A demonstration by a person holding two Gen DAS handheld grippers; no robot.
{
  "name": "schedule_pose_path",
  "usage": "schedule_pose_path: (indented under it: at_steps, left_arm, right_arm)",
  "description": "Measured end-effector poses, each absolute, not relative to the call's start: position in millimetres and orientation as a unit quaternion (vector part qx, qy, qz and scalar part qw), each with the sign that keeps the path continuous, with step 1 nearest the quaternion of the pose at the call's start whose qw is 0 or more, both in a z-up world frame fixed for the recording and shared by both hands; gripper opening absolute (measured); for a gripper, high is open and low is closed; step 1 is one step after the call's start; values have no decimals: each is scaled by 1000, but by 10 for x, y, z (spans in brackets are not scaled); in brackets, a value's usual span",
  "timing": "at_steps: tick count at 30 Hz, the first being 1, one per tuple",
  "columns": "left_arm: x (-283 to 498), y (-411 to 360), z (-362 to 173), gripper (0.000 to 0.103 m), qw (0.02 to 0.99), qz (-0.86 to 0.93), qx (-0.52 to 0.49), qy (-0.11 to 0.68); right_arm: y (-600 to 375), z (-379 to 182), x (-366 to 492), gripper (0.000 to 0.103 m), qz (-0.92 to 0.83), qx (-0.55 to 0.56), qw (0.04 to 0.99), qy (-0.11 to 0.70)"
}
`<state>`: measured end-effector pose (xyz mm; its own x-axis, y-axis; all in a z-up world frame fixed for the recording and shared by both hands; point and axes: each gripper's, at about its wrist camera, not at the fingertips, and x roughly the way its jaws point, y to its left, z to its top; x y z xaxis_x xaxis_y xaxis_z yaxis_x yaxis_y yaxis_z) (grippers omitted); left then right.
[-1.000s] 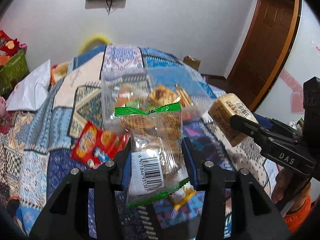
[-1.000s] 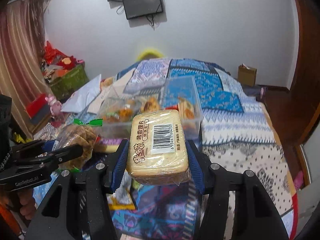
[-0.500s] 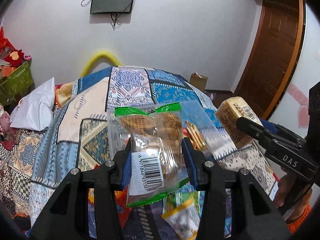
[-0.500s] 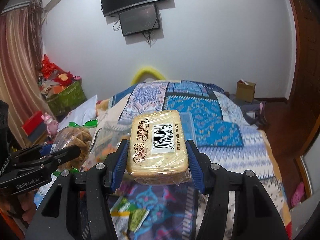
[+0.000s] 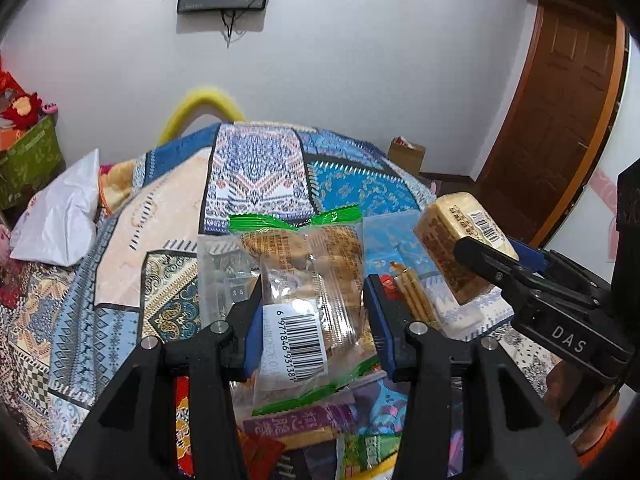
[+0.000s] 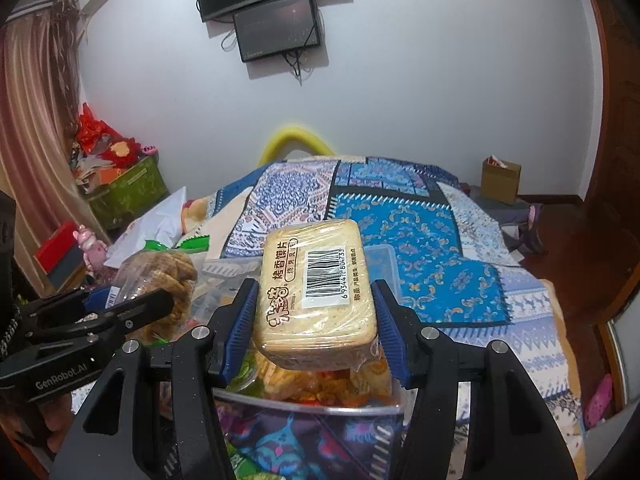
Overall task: Organize snacks
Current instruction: 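Carry the cookie bag and cracker pack over the clear box and release both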
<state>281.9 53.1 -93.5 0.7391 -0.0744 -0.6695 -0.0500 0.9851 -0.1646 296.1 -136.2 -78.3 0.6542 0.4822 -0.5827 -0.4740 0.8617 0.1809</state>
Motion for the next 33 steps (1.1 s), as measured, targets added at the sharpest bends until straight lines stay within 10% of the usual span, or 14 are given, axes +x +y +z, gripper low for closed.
schedule_pose_path:
  at_steps: [33]
  left_arm:
    - [3564, 649, -1534, 53, 887, -1, -122, 446]
  right_arm:
    - [-1094, -1297, 3460, 55, 261, -38, 872, 413]
